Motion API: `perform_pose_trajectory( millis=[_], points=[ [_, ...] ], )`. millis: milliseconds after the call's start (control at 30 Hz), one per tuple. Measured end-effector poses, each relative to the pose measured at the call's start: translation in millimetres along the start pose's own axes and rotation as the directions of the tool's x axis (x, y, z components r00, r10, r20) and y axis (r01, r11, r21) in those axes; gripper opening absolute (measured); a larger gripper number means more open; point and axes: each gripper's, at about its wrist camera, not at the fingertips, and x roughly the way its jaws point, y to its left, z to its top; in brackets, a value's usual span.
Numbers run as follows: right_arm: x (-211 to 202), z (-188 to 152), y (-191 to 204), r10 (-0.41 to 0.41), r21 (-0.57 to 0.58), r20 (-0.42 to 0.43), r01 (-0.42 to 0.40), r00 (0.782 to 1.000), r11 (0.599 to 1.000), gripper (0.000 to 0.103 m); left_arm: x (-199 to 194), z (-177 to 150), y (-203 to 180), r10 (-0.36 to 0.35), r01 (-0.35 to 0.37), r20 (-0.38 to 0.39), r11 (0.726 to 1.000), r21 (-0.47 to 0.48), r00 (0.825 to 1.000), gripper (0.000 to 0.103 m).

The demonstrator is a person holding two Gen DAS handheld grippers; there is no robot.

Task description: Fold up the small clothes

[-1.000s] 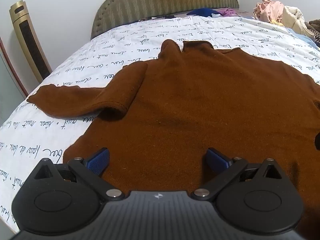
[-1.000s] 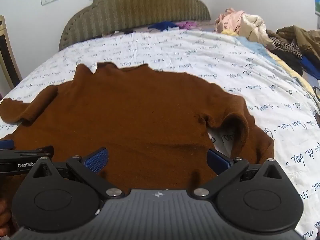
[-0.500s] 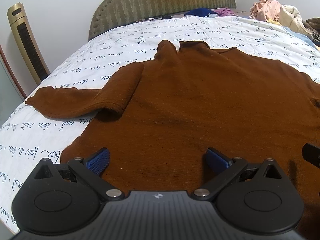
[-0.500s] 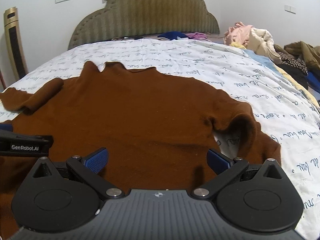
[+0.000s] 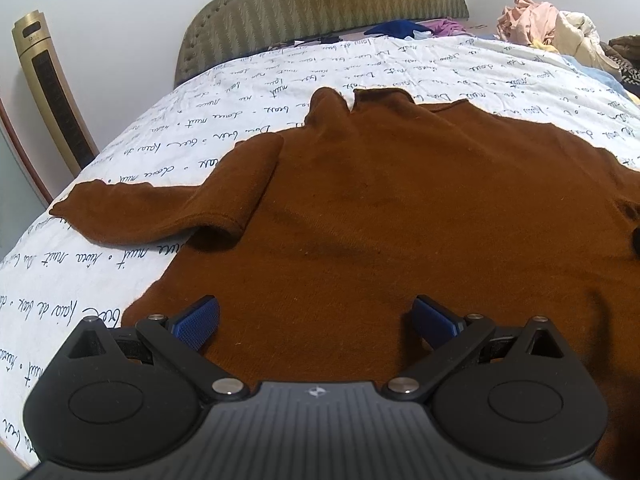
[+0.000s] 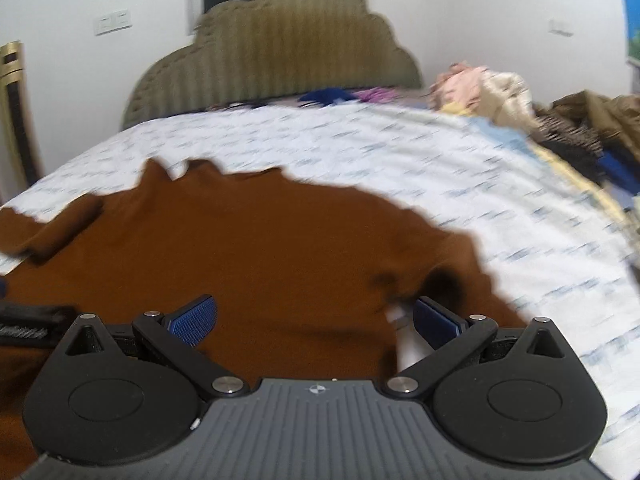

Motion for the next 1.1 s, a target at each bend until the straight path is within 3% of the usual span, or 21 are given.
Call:
perform_pose_trajectory(
  millis=[100, 267, 500, 600, 667, 700, 767, 867, 933, 1033, 1067, 1100],
  points=[
    [-5, 2, -10, -0.027, -0.002, -0.01, 0.027, 1.0, 1.0, 0.103, -1, 1, -4, -0.008, 0.008, 0.001, 1.0, 0.006, 1.0, 0.103],
    [7, -24, 5, 0.063, -0.001, -0.096, -0.063, 0.993, 0.998, 0.103, 0, 3, -10, -0.015, 0.015, -0.003, 1.0, 0.027, 1.0, 0.103],
    [11, -18, 14, 0.062, -0.048, -0.053, -0.065, 0.997, 0.997, 0.103, -1, 4, -5, -0.011, 0.011, 0.0, 1.0, 0.018, 1.0, 0.103],
    [0, -4, -7, 0.007, -0.056, 0.01, -0.007, 1.0, 0.998, 0.102, -1, 4, -4, -0.008, 0.008, 0.001, 1.0, 0.019, 1.0, 0.103],
    [-15, 15, -35, -0.111, -0.04, 0.112, 0.116, 0.987, 0.992, 0.102, -3, 5, -3, -0.005, 0.004, 0.01, 1.0, 0.017, 1.0, 0.103],
    [-23, 25, -49, -0.175, -0.027, 0.16, 0.182, 0.971, 0.983, 0.102, -4, 5, -2, -0.005, 0.004, 0.012, 1.0, 0.013, 1.0, 0.103],
    [-40, 46, -85, -0.331, 0.019, 0.247, 0.337, 0.911, 0.941, 0.102, -4, 6, -1, -0.007, 0.007, 0.014, 1.0, 0.005, 1.0, 0.103],
    [-61, 65, -139, -0.538, 0.117, 0.32, 0.53, 0.78, 0.84, 0.103, -3, 4, -4, -0.008, 0.008, 0.008, 1.0, 0.01, 1.0, 0.103],
    [-64, 65, -174, -0.645, 0.174, 0.316, 0.626, 0.696, 0.76, 0.103, -2, 3, -7, -0.012, 0.012, 0.005, 1.0, 0.02, 1.0, 0.103],
    [-59, 48, -214, -0.725, 0.202, 0.246, 0.698, 0.643, 0.687, 0.103, -3, 2, -12, -0.017, 0.017, 0.007, 0.999, 0.034, 1.0, 0.103],
    [-55, 39, -222, -0.741, 0.2, 0.219, 0.714, 0.635, 0.671, 0.103, -3, 2, -13, -0.017, 0.017, 0.008, 0.999, 0.039, 1.0, 0.103],
    [-52, 30, -228, -0.74, 0.197, 0.2, 0.714, 0.642, 0.672, 0.103, -3, 2, -14, -0.016, 0.016, 0.008, 0.999, 0.042, 1.0, 0.103]
  ],
)
